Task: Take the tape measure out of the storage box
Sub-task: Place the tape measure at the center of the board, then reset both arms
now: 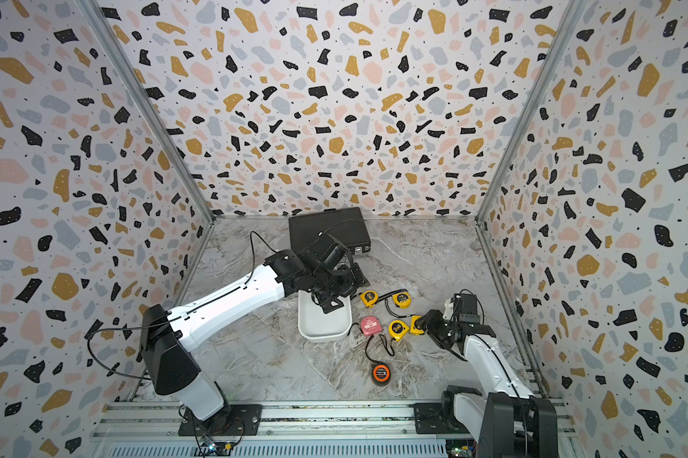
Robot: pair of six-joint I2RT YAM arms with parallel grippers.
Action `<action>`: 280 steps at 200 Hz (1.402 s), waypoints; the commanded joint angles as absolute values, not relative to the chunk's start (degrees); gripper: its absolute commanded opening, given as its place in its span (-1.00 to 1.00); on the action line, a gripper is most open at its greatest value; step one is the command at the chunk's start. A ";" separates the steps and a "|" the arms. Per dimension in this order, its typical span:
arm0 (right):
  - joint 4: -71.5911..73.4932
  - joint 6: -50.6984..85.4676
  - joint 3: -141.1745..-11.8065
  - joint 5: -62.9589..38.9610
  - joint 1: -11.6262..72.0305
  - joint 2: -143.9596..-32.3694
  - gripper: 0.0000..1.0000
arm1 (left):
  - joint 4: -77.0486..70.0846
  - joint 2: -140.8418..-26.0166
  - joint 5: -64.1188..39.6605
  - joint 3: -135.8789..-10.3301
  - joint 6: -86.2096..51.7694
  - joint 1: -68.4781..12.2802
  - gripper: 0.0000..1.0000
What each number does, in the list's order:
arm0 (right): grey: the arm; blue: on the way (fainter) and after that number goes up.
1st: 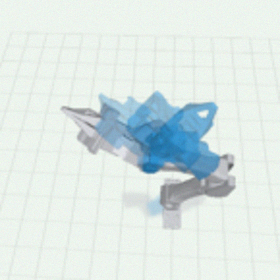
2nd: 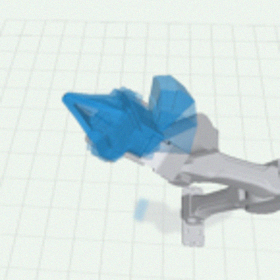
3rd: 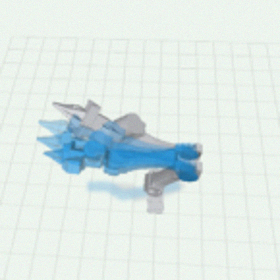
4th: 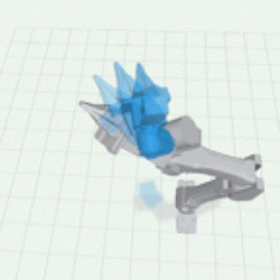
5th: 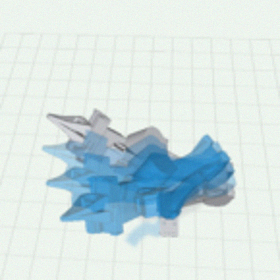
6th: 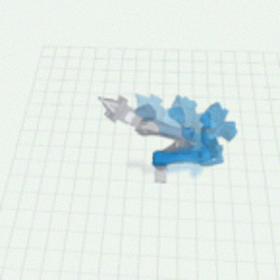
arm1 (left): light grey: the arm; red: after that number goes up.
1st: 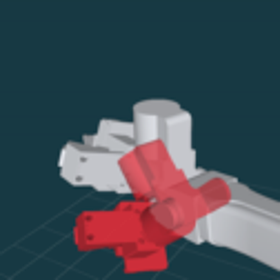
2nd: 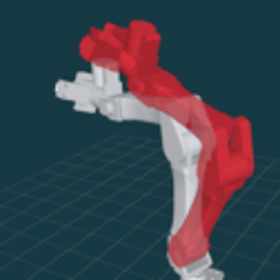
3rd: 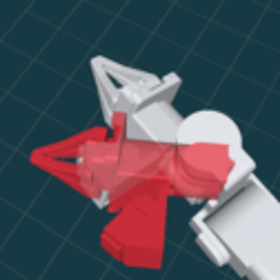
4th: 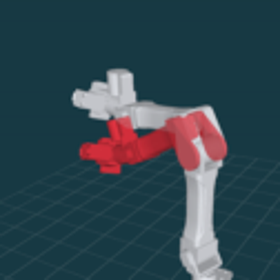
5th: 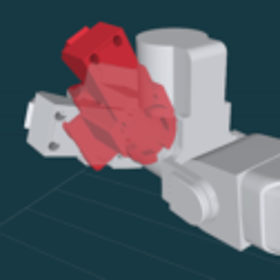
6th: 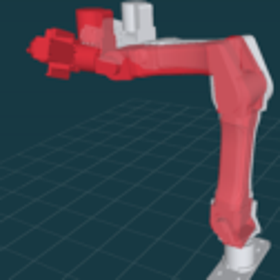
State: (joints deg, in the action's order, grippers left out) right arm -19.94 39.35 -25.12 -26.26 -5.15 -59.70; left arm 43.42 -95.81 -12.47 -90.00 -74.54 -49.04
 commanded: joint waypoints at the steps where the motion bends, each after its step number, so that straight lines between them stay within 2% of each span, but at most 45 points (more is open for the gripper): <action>1: -23.50 38.06 -26.10 -25.56 -5.36 -58.07 0.23 | 43.79 -93.35 -11.26 -89.06 -72.67 -48.51 1.00; 55: -27.18 35.18 -29.36 -25.40 -5.27 -55.72 0.58 | 48.25 -91.54 -7.89 -88.86 -66.15 -46.94 1.00; 86: -28.74 32.30 -33.40 -25.67 -4.51 -55.90 0.98 | 52.01 -90.62 -2.90 -89.03 -58.32 -45.82 1.00; 135: -28.63 26.71 -42.42 -22.55 -1.61 -58.61 0.99 | 52.40 -85.49 6.08 -84.54 -44.92 -42.14 1.00; 190: -26.02 18.30 -50.49 -10.08 1.14 -64.68 0.99 | 43.32 -75.54 22.23 -72.82 -26.45 -38.45 1.00; 228: -15.76 12.50 -47.50 -2.27 1.14 -67.93 0.99 | 29.46 -68.17 25.73 -59.50 -16.91 -29.48 1.00; 280: 7.10 4.83 -36.58 4.73 1.14 -70.86 0.98 | 5.79 -59.83 25.41 -39.07 -8.10 -18.08 1.00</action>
